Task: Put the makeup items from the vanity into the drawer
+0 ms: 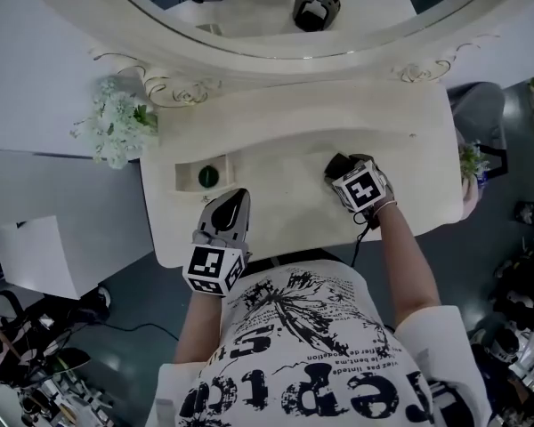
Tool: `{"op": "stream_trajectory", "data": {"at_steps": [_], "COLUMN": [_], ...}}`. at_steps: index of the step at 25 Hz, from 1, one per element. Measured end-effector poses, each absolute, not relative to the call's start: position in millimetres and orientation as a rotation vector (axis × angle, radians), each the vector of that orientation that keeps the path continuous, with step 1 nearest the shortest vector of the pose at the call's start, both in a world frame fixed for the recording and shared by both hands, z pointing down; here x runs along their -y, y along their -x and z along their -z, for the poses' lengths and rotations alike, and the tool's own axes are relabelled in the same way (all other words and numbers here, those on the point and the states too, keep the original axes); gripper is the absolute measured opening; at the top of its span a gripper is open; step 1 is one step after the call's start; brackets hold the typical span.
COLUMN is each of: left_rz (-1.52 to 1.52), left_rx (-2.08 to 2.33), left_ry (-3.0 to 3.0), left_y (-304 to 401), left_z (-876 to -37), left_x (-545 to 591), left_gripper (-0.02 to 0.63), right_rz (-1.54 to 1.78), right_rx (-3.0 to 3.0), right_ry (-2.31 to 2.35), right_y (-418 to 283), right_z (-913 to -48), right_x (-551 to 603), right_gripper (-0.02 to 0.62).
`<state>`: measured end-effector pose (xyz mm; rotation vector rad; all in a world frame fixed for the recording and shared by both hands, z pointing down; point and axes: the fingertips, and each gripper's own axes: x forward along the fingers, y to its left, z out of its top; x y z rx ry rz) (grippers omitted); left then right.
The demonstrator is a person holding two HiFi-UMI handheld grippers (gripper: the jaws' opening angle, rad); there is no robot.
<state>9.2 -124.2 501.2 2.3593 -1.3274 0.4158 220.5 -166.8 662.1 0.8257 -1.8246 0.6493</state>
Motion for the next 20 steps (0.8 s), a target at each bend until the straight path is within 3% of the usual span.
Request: {"op": "stream_trajectory", "data": {"at_steps": [9, 20], "left_rz": [-0.362, -0.31], "left_rx": [1.366, 1.479], "left_ry": [-2.38, -2.357], "left_y": [28.7, 128.7], "left_z": [-485.6, -459.4], "left_x": [124.2, 112.1], "left_gripper": [0.02, 0.02], "right_rz": [-0.704, -0.638], "right_rx": [1.92, 2.051], "right_ry": [-0.873, -0.763], "right_y": [-171.2, -28.3], "right_z": [-623.3, -569.0], "right_x": [175.0, 172.8], "right_gripper": [0.35, 0.35]}}
